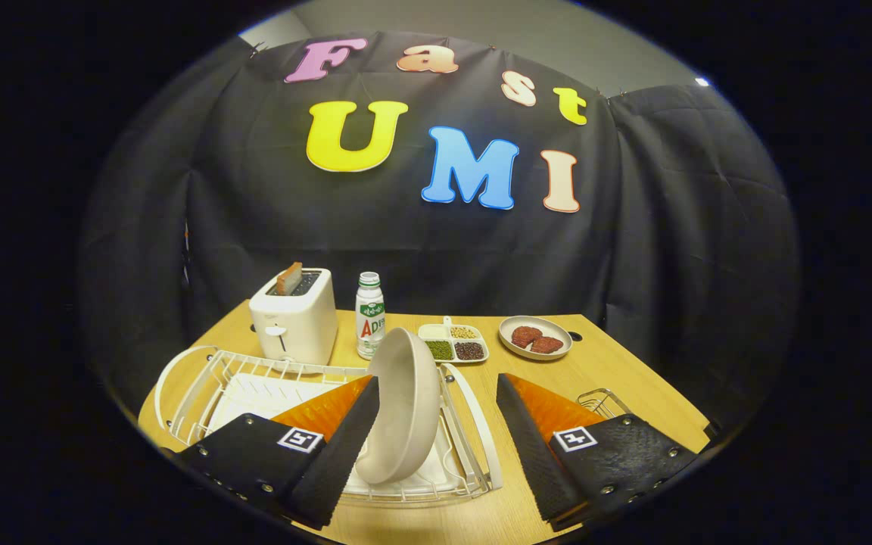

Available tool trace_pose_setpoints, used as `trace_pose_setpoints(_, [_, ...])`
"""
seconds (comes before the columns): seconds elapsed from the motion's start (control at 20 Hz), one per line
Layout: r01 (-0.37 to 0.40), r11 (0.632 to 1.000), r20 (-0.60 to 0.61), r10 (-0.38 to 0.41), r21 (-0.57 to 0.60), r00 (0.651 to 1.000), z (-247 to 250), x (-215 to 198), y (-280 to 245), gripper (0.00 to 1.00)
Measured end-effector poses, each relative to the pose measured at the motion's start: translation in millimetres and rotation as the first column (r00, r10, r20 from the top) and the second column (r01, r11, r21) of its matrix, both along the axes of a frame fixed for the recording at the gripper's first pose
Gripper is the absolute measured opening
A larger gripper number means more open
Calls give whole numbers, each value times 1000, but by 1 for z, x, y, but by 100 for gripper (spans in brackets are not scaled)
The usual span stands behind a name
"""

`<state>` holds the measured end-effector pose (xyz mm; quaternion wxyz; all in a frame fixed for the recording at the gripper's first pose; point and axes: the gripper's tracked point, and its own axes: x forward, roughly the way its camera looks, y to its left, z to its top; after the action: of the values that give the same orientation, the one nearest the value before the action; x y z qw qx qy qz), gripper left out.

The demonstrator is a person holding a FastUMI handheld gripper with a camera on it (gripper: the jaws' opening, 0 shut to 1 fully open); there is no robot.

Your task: Take the plate from the dish rack, then take the spoon from the basket and place it into the plate.

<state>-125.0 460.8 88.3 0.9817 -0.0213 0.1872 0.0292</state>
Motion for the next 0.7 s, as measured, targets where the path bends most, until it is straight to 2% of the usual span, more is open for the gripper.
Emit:
trace_pose_setpoints(0.05, [6, 999, -18, -7, -34, 1000, -6, 8, 3, 91])
trace_pose_setpoints(0.2, [32, 990, -67, -41, -136, 997, -18, 25, 2, 88])
trace_pose_setpoints(0.3, [9, 984, -86, -25, -177, 996, -23, 36, 10, 70])
trace_pose_setpoints(0.35, [5, 979, -88, -23, -203, 996, -22, 37, 11, 53])
trace_pose_setpoints(0.45, [9, 972, -90, -31, -236, 995, -19, 39, 11, 42])
trace_pose_setpoints(0.55, [-4, 969, -92, -19, -249, 996, -16, 42, 17, 18])
trace_pose_setpoints(0.65, [-2, 963, -95, -24, -268, 995, -14, 44, 19, 17])
trace_pose_setpoints(0.7, [-1, 961, -105, -29, -277, 994, -13, 42, 21, 12])
